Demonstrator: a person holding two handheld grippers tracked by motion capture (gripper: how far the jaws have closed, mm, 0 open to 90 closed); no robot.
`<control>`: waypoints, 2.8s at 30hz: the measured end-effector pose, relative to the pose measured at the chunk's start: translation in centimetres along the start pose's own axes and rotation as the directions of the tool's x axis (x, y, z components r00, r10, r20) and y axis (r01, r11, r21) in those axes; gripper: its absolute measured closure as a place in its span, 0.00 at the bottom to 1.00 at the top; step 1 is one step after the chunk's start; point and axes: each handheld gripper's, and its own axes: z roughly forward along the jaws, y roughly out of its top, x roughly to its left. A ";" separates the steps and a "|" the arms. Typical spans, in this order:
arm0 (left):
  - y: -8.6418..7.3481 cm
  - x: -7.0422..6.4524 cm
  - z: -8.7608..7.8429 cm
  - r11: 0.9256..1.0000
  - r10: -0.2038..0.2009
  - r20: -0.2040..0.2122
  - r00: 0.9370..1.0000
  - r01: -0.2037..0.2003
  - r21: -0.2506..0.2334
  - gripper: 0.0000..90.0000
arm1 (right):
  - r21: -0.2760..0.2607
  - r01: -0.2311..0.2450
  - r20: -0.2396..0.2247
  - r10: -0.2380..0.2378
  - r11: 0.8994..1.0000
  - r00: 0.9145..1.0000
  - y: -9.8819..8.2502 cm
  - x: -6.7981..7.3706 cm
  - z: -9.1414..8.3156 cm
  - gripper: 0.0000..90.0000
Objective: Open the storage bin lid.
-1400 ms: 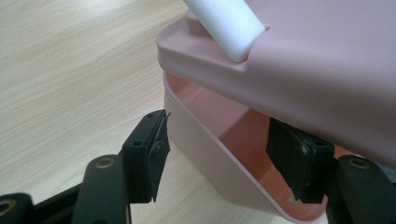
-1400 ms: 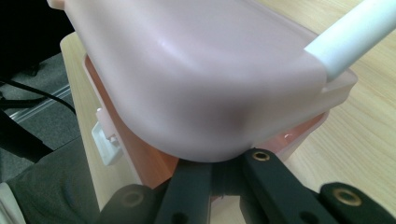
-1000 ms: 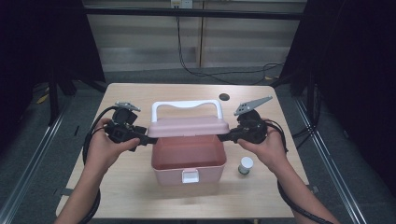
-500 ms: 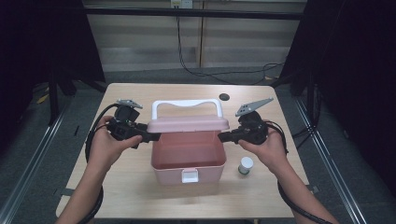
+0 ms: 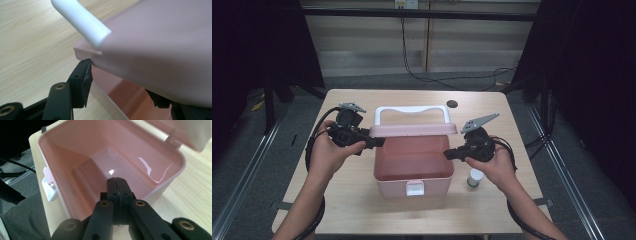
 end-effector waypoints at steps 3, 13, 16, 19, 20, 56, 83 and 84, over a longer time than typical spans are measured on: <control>0.2 0.0 -0.1 1.000 0.004 -0.006 1.000 -0.004 0.001 0.48 | 0.003 0.001 -0.004 -0.001 1.000 1.000 -0.5 -0.1 0.4 1.00; 0.9 0.0 -0.4 1.000 0.001 -0.029 1.000 -0.001 -0.008 0.49 | -0.006 0.034 -0.011 -0.034 0.999 0.999 -1.5 -0.1 1.0 1.00; 1.2 -0.1 -0.4 1.000 -0.004 -0.035 0.999 0.004 -0.012 0.50 | -0.009 0.041 -0.010 -0.041 0.999 0.999 -1.6 0.0 1.1 1.00; 1.4 0.0 -0.4 1.000 -0.005 -0.040 0.999 0.004 -0.020 0.50 | -0.006 0.044 -0.015 -0.044 0.999 0.999 -1.6 0.0 1.2 1.00; 1.4 0.0 -0.4 1.000 -0.008 -0.039 0.999 0.007 -0.020 0.51 | -0.006 0.044 -0.014 -0.044 0.999 0.999 -1.6 0.0 1.2 1.00; 2.8 0.3 0.0 0.996 -0.082 -0.156 0.984 0.079 -0.028 0.79 | 0.000 0.045 -0.013 -0.045 0.999 0.999 -1.4 -0.2 1.4 1.00; 6.3 1.0 1.0 0.996 -0.035 -0.267 0.963 0.057 0.072 0.92 | 0.003 0.055 -0.022 -0.055 0.998 0.998 -1.4 0.0 1.8 1.00; 6.4 1.0 1.0 0.996 -0.033 -0.275 0.961 0.056 0.076 0.92 | 0.002 0.055 -0.021 -0.055 0.999 0.998 -1.4 0.0 1.9 1.00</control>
